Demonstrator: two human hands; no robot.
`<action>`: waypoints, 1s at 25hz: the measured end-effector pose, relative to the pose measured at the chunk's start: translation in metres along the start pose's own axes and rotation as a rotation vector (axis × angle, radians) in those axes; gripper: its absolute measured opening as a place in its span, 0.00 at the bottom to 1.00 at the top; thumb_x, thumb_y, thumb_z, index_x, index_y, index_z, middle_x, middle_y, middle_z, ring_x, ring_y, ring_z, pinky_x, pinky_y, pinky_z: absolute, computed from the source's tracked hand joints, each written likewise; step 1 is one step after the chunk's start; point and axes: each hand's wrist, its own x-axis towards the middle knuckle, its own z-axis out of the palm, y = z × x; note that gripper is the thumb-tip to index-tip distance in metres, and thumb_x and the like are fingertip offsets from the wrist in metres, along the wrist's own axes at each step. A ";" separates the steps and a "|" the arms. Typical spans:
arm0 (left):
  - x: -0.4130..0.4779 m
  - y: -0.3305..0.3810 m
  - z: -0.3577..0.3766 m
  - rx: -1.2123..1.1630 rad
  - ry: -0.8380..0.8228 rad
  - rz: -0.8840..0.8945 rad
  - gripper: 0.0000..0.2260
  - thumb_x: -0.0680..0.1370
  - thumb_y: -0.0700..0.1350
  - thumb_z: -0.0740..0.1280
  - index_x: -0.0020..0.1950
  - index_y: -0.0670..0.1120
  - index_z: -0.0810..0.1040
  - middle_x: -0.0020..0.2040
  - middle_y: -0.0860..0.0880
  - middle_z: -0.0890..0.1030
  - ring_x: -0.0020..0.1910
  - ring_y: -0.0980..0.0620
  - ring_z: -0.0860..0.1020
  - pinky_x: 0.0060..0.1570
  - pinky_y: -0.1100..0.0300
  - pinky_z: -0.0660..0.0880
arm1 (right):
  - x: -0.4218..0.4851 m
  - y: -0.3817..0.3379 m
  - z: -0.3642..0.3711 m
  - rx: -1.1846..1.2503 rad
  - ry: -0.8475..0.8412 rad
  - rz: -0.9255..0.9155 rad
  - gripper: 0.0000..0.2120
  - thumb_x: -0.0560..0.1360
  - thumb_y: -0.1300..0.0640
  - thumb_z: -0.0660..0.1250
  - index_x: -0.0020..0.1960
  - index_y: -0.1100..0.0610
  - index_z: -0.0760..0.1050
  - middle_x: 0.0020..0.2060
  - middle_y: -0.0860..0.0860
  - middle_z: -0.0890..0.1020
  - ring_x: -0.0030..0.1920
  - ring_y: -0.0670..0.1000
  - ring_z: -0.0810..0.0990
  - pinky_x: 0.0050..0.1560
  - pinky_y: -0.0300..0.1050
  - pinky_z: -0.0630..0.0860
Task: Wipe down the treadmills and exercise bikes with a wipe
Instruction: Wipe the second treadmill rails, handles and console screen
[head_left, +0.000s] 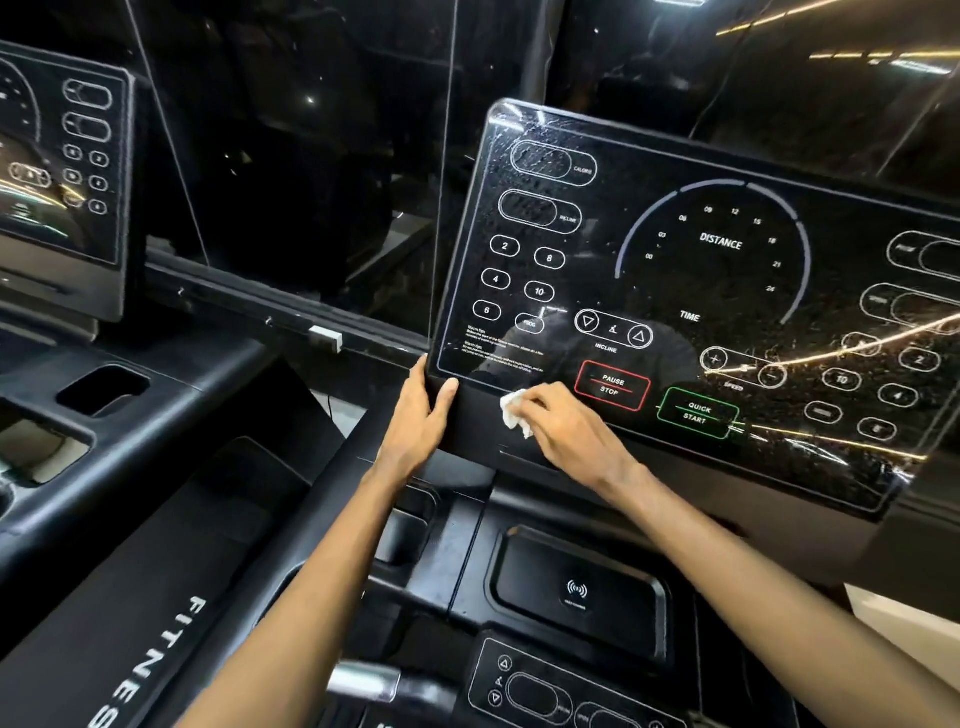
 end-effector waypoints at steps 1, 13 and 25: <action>0.002 0.002 0.001 0.001 0.002 0.003 0.34 0.81 0.64 0.59 0.80 0.47 0.57 0.77 0.49 0.67 0.76 0.54 0.64 0.76 0.49 0.62 | 0.005 0.005 -0.007 0.000 0.069 0.015 0.12 0.77 0.70 0.63 0.53 0.55 0.77 0.55 0.45 0.77 0.48 0.49 0.73 0.50 0.45 0.75; 0.039 0.035 -0.001 0.066 0.034 0.039 0.35 0.82 0.61 0.59 0.82 0.45 0.52 0.79 0.46 0.63 0.78 0.51 0.61 0.76 0.47 0.60 | 0.073 0.033 -0.054 -0.281 0.305 0.230 0.26 0.80 0.67 0.58 0.77 0.64 0.61 0.76 0.59 0.64 0.74 0.58 0.65 0.72 0.52 0.66; 0.048 0.036 -0.006 0.100 0.006 0.080 0.35 0.81 0.64 0.59 0.81 0.48 0.53 0.78 0.49 0.65 0.76 0.53 0.63 0.75 0.47 0.62 | 0.121 0.047 -0.073 -0.539 0.217 0.417 0.35 0.82 0.39 0.47 0.81 0.60 0.48 0.81 0.55 0.50 0.81 0.54 0.46 0.79 0.59 0.43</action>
